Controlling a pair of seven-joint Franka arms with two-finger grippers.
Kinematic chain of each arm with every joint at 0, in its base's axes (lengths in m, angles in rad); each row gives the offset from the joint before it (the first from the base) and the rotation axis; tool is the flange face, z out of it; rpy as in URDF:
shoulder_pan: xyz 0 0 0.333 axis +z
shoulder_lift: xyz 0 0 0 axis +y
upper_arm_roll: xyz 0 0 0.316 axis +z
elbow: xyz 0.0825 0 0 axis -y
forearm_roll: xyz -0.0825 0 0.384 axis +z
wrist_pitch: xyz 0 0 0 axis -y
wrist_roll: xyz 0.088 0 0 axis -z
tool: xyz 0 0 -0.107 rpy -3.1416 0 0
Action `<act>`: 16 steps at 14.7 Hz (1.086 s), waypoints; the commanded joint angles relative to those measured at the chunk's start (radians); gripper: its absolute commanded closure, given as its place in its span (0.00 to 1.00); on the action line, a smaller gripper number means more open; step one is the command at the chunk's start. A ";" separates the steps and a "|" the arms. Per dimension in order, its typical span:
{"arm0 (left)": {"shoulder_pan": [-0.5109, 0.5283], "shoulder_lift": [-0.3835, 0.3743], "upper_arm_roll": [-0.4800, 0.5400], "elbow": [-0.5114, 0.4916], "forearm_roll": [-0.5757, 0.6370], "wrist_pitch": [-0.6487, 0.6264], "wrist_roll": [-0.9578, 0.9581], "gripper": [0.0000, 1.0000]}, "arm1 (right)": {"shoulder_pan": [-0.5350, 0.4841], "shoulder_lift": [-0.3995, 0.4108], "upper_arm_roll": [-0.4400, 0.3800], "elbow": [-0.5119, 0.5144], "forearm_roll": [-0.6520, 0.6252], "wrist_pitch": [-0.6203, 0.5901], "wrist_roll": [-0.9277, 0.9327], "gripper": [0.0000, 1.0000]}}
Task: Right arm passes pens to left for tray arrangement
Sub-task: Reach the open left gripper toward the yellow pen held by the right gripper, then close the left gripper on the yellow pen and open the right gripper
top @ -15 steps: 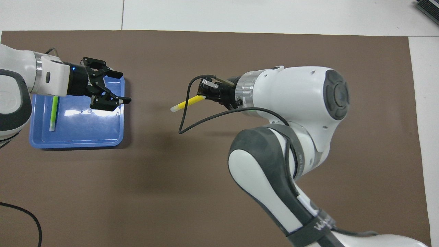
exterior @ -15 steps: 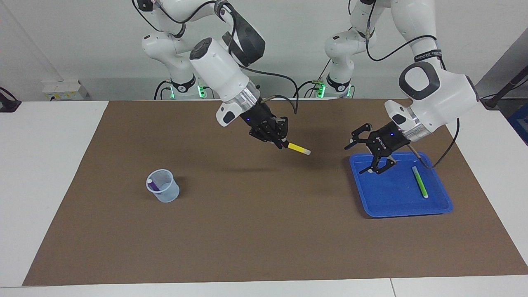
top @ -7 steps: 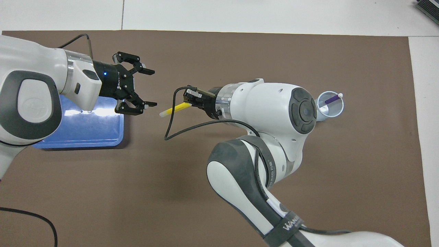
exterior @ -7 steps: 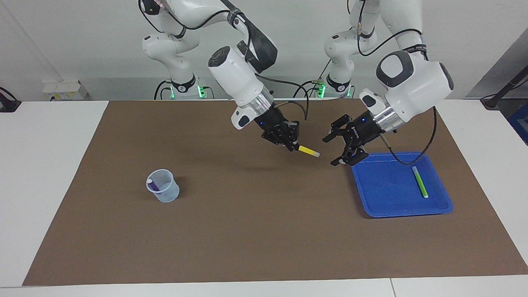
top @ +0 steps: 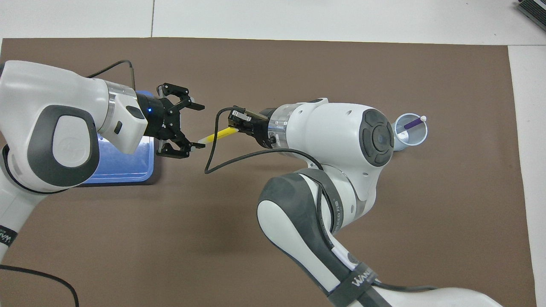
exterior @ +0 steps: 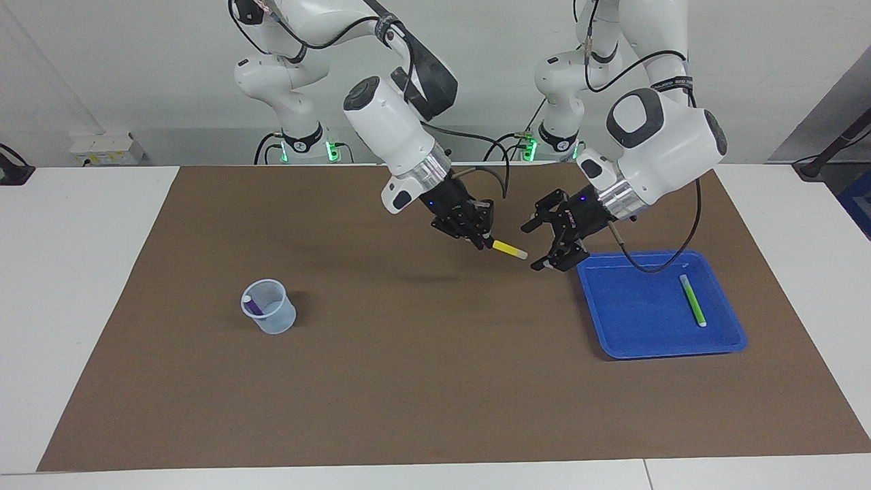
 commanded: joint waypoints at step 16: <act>-0.073 -0.083 0.012 -0.145 -0.012 0.149 0.017 0.97 | 0.001 -0.010 -0.001 -0.014 0.020 0.013 0.010 0.91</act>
